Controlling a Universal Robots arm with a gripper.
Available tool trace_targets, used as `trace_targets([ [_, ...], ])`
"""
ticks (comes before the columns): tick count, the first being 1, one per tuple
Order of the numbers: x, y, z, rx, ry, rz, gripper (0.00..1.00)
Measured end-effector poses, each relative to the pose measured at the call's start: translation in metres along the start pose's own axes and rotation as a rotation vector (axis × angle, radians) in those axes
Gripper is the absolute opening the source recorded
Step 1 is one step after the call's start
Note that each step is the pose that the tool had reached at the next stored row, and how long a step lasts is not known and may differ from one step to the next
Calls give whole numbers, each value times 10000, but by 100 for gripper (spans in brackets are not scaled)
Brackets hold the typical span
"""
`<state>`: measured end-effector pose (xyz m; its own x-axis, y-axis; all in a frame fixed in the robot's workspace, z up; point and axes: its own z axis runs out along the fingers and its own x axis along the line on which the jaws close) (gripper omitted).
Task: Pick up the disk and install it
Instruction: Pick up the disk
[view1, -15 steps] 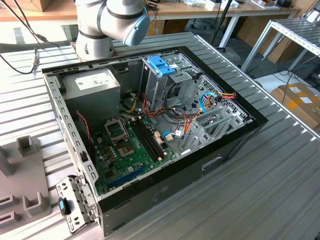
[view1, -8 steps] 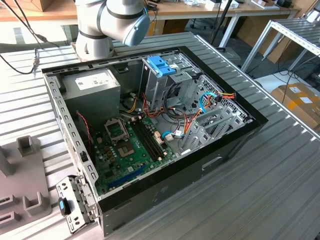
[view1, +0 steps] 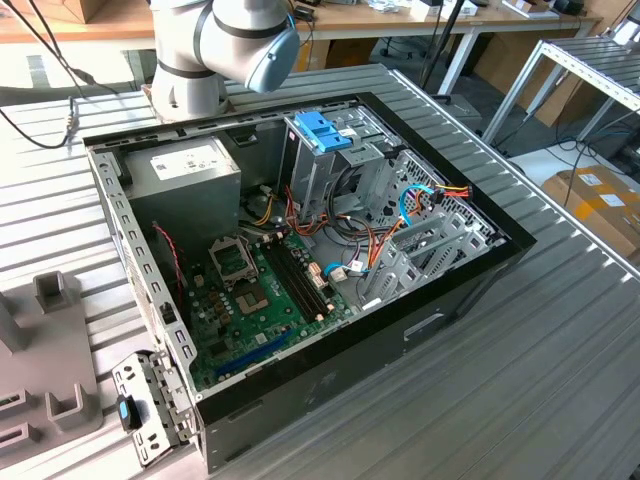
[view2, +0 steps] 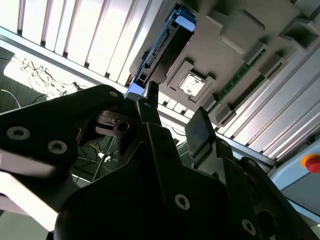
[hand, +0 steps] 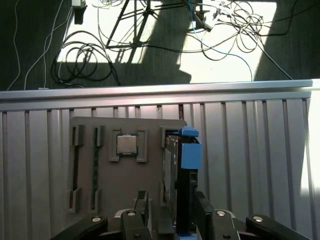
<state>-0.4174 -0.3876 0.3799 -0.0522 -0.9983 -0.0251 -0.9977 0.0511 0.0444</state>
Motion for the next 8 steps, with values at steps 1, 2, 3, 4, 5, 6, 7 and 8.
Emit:
trace_targets([
  [1,-4,1,3,0,0,0,49],
  [2,-8,1,6,0,0,0,49],
  [3,-12,2,11,-1,1,0,49],
  [4,-13,2,12,-1,1,0,49],
  [5,-15,2,14,0,1,0,49],
  [6,-17,2,16,-1,1,1,49],
  [7,-18,2,18,-1,1,0,49],
  [8,-19,2,20,0,0,1,49],
])
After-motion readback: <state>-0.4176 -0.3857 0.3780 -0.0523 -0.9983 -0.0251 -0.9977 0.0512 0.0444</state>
